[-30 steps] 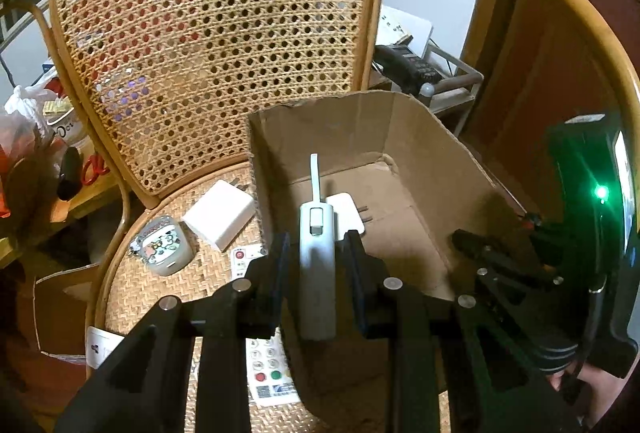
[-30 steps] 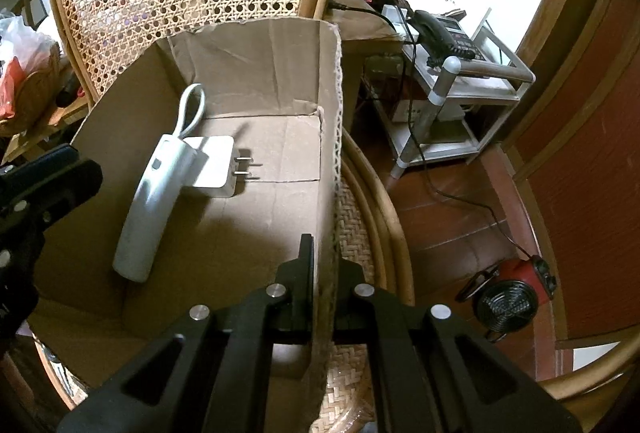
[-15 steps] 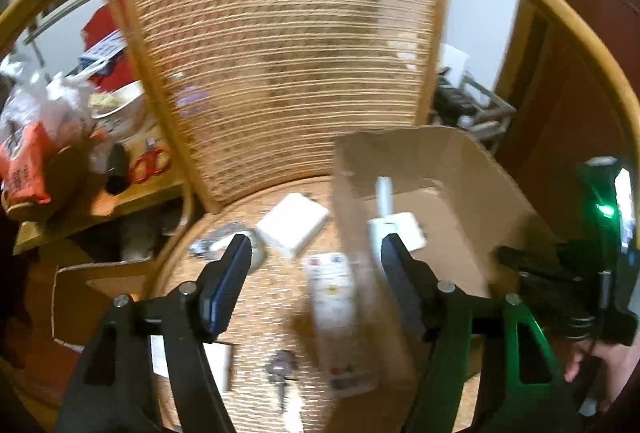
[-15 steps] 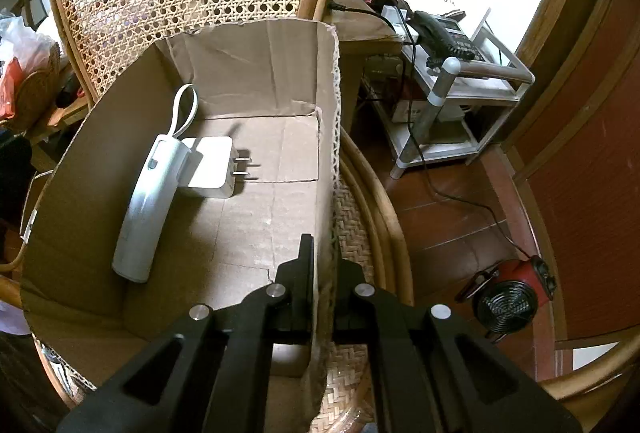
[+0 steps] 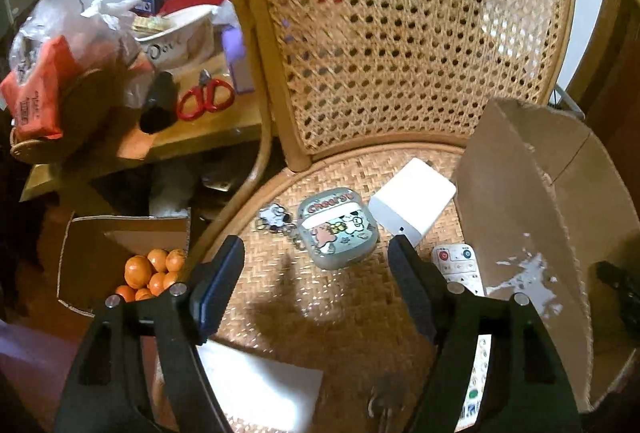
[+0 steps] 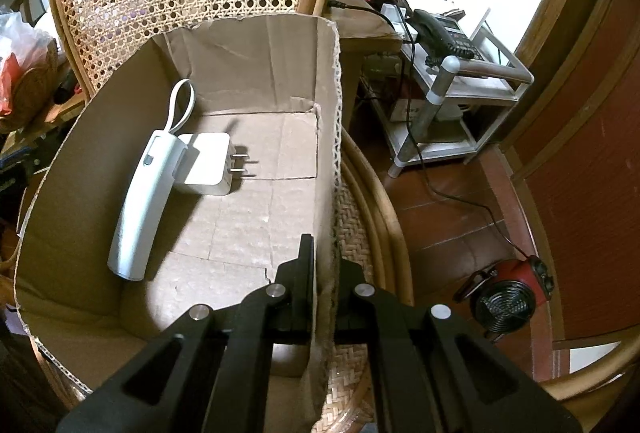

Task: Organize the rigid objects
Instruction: 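Grasp the grey cartoon earbud case with the left gripper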

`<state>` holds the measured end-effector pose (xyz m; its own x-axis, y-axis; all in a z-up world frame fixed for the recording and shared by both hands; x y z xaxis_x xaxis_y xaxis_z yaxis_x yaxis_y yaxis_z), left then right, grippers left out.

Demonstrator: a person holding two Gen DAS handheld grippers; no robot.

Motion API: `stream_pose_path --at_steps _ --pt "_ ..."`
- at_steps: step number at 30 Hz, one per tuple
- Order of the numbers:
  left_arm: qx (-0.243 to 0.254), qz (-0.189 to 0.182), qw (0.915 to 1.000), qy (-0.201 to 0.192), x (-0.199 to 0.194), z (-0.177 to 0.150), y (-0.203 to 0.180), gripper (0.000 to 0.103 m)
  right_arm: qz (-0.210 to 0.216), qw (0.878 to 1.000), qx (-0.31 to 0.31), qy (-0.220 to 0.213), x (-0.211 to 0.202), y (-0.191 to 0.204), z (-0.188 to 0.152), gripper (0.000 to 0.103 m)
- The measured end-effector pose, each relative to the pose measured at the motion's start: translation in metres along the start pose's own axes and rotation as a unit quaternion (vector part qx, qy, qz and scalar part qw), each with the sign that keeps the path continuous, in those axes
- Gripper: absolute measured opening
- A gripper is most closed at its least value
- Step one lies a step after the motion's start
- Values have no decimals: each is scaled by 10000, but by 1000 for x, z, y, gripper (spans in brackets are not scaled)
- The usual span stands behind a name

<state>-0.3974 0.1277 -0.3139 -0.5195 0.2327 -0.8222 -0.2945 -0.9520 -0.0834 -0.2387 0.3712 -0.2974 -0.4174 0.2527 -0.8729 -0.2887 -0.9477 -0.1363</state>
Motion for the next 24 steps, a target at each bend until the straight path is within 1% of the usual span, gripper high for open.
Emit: stream_pose_path --at_steps 5,11,24 --pt "37 -11 9998 179 23 -2 -8 74 13 10000 0 13 1 -1 0 6" --pt "-12 26 9994 343 44 -2 -5 74 29 10000 25 17 1 -1 0 6" --pt "27 -29 9980 629 72 -8 -7 74 153 9998 130 93 4 -3 5 6"
Point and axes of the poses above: each gripper's, at about its wrist camera, not at the fingertips, and x roughly the way its jaws point, y to its left, z to its top, the point moved 9 cm from there along x, roughly the way its jaws point, and after that the axes turned 5 degrees about -z, right-handed, at the moved point
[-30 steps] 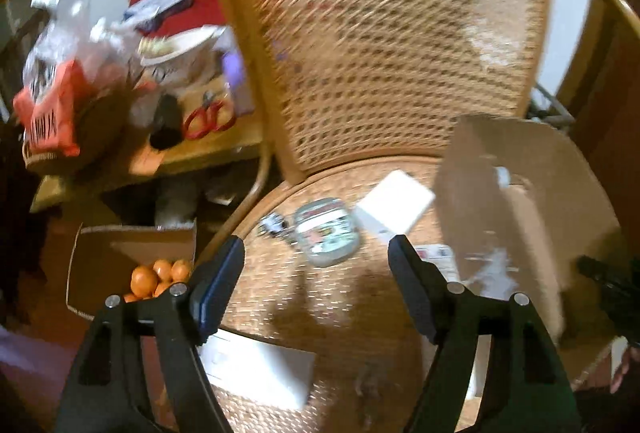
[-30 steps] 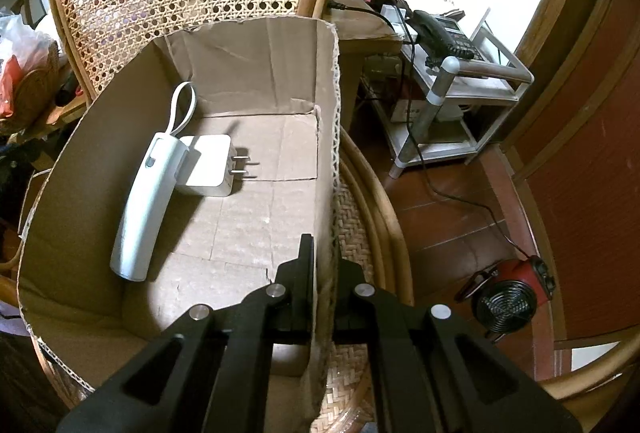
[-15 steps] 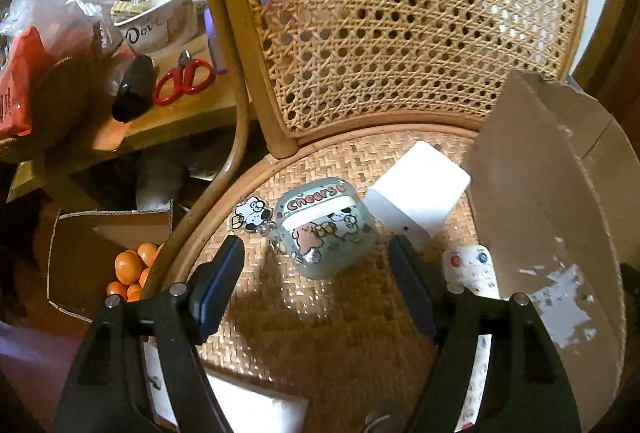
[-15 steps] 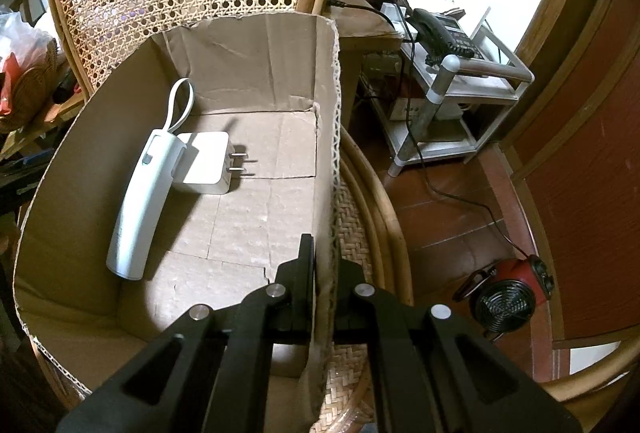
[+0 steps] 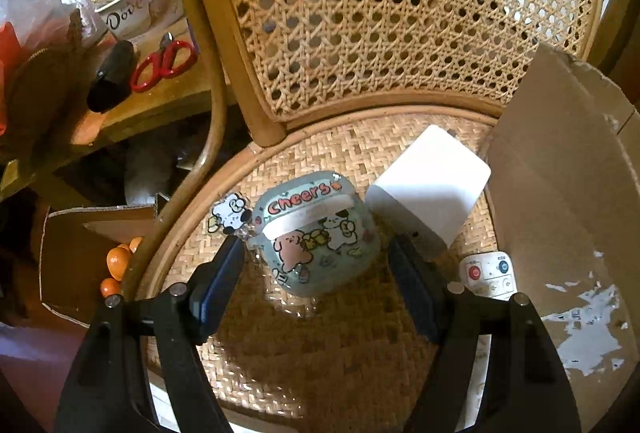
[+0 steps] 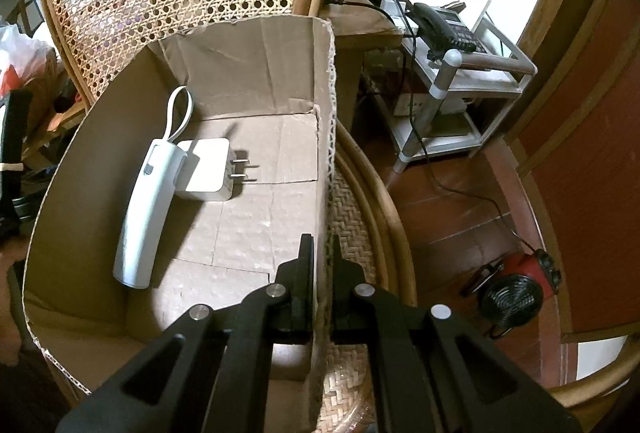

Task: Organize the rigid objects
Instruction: 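Grasp the grey cartoon earbud case with the left gripper, then carry the earbud case into the box and open the left gripper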

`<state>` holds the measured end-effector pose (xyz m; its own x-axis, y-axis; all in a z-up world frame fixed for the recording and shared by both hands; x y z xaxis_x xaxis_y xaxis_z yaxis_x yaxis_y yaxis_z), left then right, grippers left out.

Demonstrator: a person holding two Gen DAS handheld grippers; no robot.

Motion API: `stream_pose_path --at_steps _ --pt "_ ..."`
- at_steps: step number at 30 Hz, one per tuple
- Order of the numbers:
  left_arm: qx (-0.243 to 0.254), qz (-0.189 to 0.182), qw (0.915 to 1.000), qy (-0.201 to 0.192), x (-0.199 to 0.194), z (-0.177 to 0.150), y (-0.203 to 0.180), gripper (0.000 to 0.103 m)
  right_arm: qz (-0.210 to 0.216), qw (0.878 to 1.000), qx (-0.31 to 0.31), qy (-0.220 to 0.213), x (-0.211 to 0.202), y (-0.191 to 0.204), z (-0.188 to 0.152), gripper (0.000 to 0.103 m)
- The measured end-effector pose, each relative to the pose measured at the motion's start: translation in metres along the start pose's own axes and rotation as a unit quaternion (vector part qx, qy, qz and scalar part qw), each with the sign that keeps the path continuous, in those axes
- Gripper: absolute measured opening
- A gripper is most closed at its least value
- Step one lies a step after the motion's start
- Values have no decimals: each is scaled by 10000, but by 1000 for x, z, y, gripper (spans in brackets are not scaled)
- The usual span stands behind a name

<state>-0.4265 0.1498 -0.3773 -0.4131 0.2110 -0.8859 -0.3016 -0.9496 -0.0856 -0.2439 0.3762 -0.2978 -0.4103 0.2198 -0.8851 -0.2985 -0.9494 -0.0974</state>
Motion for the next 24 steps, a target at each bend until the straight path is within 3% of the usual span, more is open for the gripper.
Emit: stream_pose_path --at_steps 5,7,24 --pt "-43 -23 10000 -4 3 0 2 73 -8 10000 -27 -10 1 0 -1 6" --pt "-62 12 10000 -59 2 1 4 63 -12 10000 -41 -2 1 1 -1 6" --pt "22 -94 9993 -368 -35 11 -1 62 -25 10000 -44 -9 1 2 -2 6"
Point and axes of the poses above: each gripper's, at about its wrist camera, not at the fingertips, and x roughly the way its jaws point, y to its left, z to its top, the point moved 9 cm from there along x, roughly the way its jaws point, and after that the axes turned 5 degrees about -z, right-handed, at the moved point
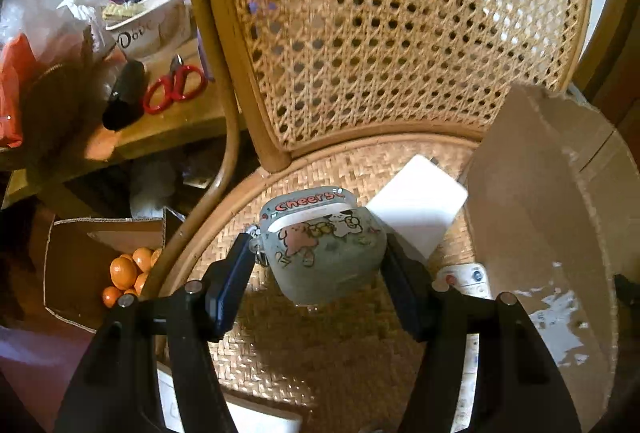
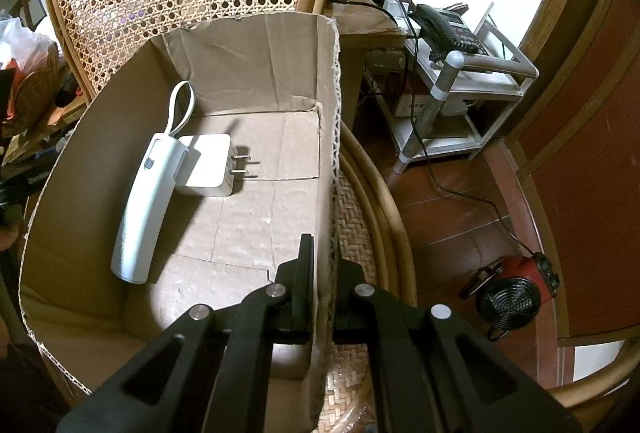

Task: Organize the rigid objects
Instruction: 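Carry the earbud case into the box and open the left gripper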

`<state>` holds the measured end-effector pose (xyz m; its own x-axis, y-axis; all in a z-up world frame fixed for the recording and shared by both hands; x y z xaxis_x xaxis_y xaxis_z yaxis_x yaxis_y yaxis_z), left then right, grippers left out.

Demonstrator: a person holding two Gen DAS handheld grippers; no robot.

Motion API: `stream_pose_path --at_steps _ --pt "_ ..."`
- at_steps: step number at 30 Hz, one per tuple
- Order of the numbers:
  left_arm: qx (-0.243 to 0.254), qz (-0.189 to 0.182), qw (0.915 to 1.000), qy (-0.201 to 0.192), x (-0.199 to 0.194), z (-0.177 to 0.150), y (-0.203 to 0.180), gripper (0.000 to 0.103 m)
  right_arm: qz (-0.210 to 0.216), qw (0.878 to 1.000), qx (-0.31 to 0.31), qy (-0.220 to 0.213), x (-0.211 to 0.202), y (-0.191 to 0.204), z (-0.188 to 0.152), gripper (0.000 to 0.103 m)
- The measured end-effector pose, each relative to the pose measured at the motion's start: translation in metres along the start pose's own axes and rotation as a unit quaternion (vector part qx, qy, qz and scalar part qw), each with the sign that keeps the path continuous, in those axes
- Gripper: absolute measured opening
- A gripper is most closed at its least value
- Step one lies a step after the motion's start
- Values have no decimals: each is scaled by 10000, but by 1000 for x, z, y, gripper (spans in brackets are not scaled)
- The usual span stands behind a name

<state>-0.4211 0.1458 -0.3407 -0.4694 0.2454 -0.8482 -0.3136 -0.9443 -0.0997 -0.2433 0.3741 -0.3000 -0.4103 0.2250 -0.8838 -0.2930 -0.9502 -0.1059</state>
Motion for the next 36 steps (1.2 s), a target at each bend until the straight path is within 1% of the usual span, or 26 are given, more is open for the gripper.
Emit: stream_pose_path --at_steps 7,16,23,26,29,36 --pt "172 -34 9996 -229 -29 11 -12 62 -6 10000 -2 -4 0 0 0 6" --pt "375 -195 9968 -679 -82 30 -36 62 -11 10000 0 0 0 1 0 6" --pt "688 -410 9922 -953 -119 35 -71 62 -5 10000 3 0 0 1 0 6" --pt "780 -615 9904 -965 -123 33 -89 62 -3 10000 4 0 0 1 0 6" --pt "937 -736 9882 -963 -126 28 -108 62 -1 10000 5 7 0 2 0 6" --pt "1248 -1045 9839 -731 -116 9 -149 62 14 10000 -7 28 0 2 1 6"
Point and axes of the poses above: each gripper's, at about its wrist camera, not at the fingertips, and x roughly the way its jaws point, y to its left, z to its top, the point moved 9 cm from there along x, roughly the way its jaws point, and after that the axes turned 5 degrees about -z, right-handed, at the moved point
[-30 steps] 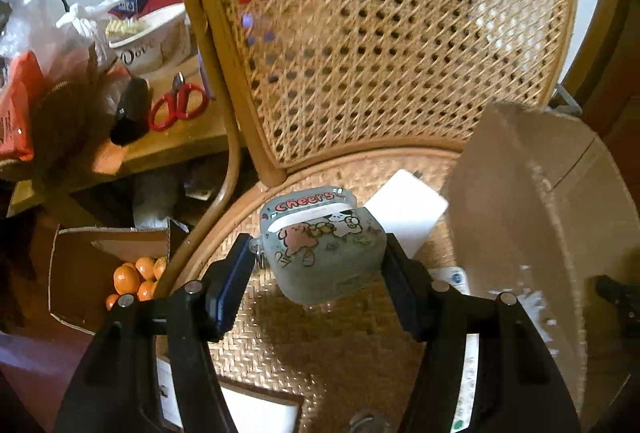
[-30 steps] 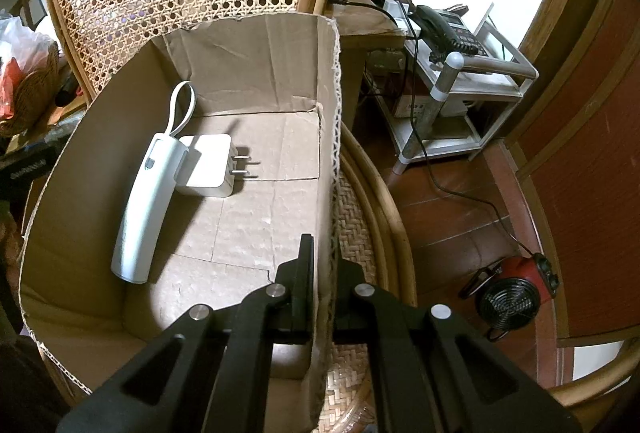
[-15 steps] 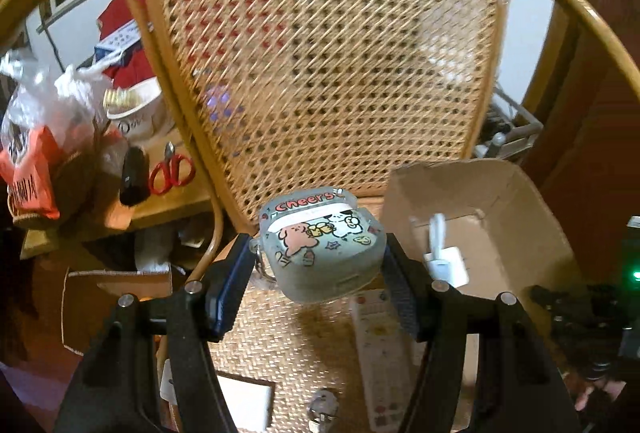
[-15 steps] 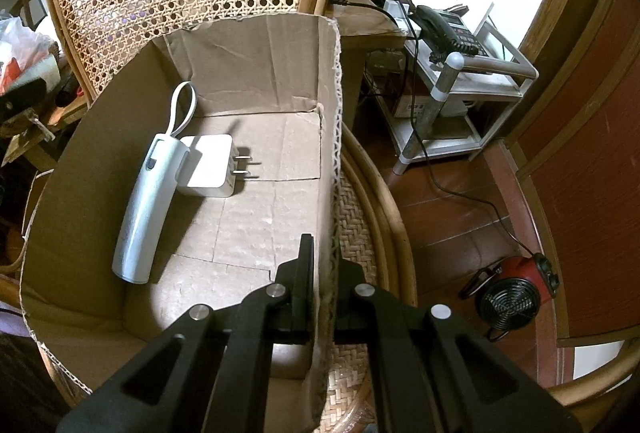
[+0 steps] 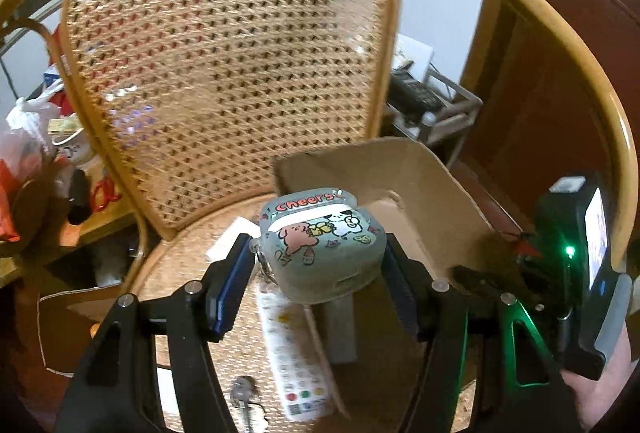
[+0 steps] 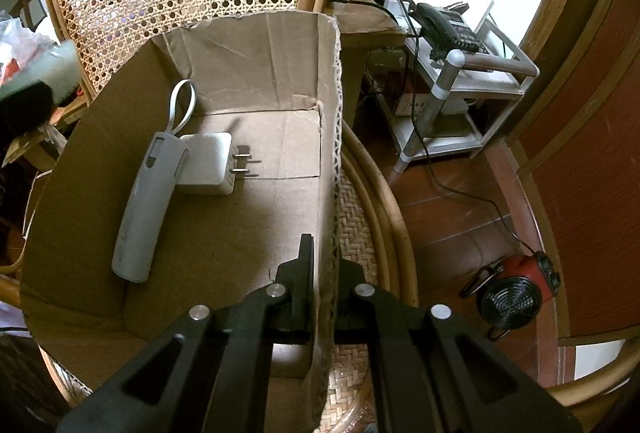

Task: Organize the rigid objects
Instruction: 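Carry the earbud case into the box and open the left gripper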

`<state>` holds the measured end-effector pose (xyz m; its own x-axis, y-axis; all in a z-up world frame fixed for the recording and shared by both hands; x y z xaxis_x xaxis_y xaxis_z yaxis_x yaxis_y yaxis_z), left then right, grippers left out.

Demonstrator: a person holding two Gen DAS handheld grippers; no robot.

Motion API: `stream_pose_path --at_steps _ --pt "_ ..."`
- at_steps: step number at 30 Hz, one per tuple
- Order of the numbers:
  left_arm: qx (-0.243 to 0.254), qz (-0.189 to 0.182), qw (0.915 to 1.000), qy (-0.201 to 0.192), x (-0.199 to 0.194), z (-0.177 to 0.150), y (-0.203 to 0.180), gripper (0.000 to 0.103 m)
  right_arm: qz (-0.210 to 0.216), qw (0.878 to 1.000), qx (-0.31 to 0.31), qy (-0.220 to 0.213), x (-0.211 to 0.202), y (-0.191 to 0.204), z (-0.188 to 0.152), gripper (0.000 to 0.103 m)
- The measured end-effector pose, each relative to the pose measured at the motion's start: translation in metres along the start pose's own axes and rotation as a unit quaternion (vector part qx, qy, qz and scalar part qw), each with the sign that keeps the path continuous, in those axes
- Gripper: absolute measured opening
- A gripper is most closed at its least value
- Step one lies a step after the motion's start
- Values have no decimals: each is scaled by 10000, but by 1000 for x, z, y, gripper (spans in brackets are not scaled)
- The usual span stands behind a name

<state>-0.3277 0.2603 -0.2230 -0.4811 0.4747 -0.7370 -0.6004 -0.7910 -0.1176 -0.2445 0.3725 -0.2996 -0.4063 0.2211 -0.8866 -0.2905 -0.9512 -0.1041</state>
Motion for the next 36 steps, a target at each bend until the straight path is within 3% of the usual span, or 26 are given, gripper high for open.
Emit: stream_pose_path --at_steps 5,15,24,27,36 --pt "134 -156 9996 167 14 -10 -21 62 18 10000 20 11 -1 1 0 6" --pt "274 -18 9995 152 13 -12 -25 62 12 10000 28 15 -1 1 0 6" --pt "633 358 9971 225 22 -17 -32 63 14 10000 20 11 -2 1 0 6" --pt "678 245 9970 299 26 -20 -37 68 11 10000 21 22 -2 1 0 6" --pt "696 338 9970 101 16 -15 -34 72 19 10000 18 19 -3 4 0 6"
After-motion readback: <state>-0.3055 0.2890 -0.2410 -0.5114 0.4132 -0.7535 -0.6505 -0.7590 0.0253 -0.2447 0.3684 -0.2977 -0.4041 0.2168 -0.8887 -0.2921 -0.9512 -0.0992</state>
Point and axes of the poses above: each gripper's, at about its wrist camera, not at the fingertips, and x roughly the way its jaws point, y to its left, z to its top, the point moved 9 cm from there along x, roughly the way its jaws point, and after that the axes turned 5 degrees about -z, right-handed, at the moved point
